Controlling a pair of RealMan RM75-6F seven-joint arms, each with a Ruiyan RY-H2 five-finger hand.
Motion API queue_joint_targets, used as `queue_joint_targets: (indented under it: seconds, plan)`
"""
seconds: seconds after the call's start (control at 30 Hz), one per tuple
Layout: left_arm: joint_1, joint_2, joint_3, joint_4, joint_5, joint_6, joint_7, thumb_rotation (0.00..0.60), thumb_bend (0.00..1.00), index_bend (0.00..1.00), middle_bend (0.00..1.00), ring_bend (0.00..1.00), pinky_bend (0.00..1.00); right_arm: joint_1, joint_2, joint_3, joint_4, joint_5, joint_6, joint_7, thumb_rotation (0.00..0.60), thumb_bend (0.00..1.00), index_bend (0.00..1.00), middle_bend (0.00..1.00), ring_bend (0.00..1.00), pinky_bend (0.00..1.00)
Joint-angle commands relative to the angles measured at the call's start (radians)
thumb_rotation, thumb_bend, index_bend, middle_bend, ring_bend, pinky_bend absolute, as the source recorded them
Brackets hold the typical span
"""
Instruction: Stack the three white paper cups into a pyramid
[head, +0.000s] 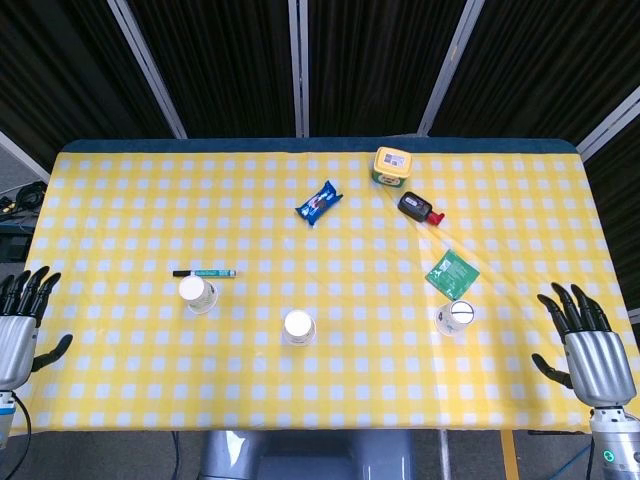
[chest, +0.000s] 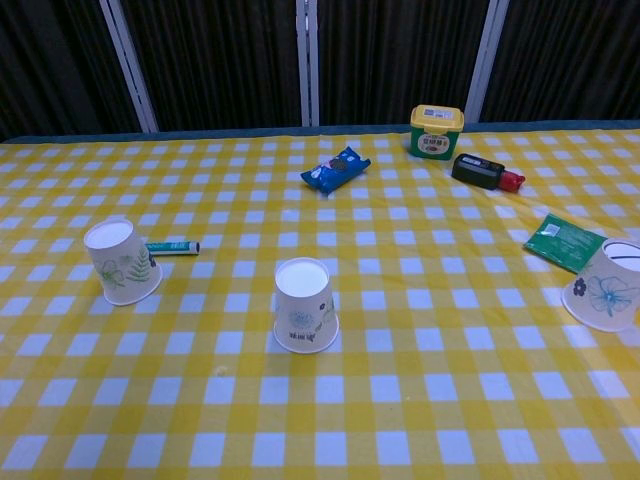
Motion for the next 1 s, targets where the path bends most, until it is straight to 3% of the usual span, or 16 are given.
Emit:
queue_joint_targets:
  seconds: [0.03, 0.43, 0.8, 1.0]
  plan:
    - [-0.004, 0.014, 0.01, -0.016, -0.01, -0.009, 0.014, 0.6, 0.25, 0.0, 0.0, 0.0, 0.0, 0.0, 0.001, -0.001, -0.001, 0.0, 0.001, -0.004, 0.6, 0.06, 0.16, 0.0, 0.0, 0.12]
    - [-0.023, 0.027, 0.013, -0.038, -0.02, -0.052, 0.039, 0.6, 0.24, 0.0, 0.0, 0.0, 0.0, 0.001, 0.007, -0.006, -0.009, -0.006, -0.007, -0.006, 0.6, 0.06, 0.16, 0.0, 0.0, 0.13]
    - [-0.138, 0.049, -0.039, -0.122, -0.064, -0.191, 0.151, 0.6, 0.24, 0.0, 0.0, 0.0, 0.0, 0.003, 0.006, -0.003, -0.001, -0.003, -0.007, 0.01, 0.6, 0.06, 0.16, 0.0, 0.0, 0.13]
    - [-0.231, 0.038, -0.082, -0.172, -0.142, -0.301, 0.25, 0.6, 0.25, 0.13, 0.0, 0.0, 0.0, 0.001, 0.012, -0.004, -0.006, -0.009, -0.003, 0.027, 0.6, 0.06, 0.16, 0.0, 0.0, 0.13]
